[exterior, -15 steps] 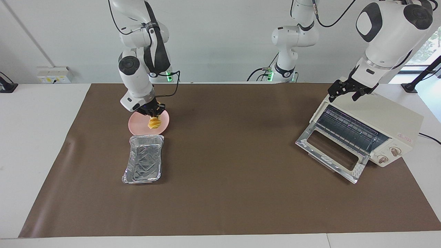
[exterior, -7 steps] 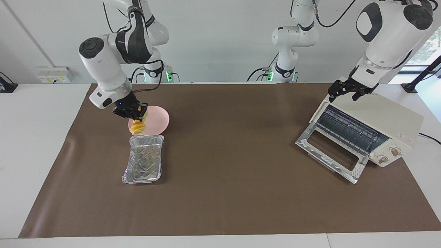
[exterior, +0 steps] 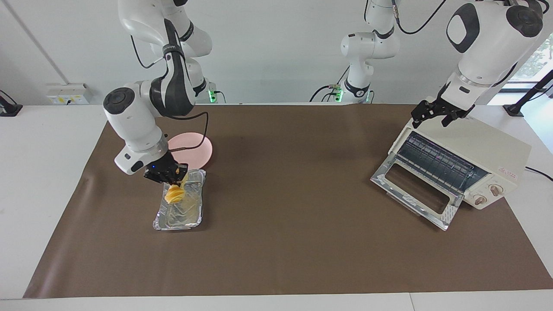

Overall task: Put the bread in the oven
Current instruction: 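Lift the bread roll with the right gripper into the foil tray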

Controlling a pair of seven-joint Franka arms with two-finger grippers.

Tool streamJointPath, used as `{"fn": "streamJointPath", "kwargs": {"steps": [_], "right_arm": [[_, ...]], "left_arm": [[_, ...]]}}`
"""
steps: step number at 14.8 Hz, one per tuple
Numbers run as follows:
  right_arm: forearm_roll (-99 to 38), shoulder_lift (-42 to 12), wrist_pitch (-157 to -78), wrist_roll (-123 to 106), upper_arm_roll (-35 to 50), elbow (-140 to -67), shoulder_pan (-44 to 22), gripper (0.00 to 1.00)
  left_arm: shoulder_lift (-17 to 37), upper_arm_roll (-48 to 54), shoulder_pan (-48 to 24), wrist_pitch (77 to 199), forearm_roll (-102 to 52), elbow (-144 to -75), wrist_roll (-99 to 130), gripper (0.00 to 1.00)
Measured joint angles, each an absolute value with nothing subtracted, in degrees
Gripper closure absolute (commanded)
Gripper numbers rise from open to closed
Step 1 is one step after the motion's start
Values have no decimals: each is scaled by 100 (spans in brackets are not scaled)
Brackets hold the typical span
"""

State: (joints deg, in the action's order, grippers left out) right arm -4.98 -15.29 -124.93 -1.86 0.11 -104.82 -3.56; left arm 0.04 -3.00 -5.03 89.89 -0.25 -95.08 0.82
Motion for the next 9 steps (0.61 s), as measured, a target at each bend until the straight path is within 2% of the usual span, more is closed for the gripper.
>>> {"fn": "streamJointPath", "kwargs": {"steps": [7, 8, 9], "right_arm": [[-537, -2033, -12692, -157, 19, -10408, -371, 87], [-543, -2067, -12692, -157, 20, -10453, -372, 84], [-549, -2090, -12692, -156, 20, -10507, -372, 76]], "left_arm": [[4, -300, -503, 8989, -25, -9508, 82, 0], [4, -300, -503, 8989, -25, -9508, 82, 0], [4, -300, -503, 8989, -25, -9508, 82, 0]]}}
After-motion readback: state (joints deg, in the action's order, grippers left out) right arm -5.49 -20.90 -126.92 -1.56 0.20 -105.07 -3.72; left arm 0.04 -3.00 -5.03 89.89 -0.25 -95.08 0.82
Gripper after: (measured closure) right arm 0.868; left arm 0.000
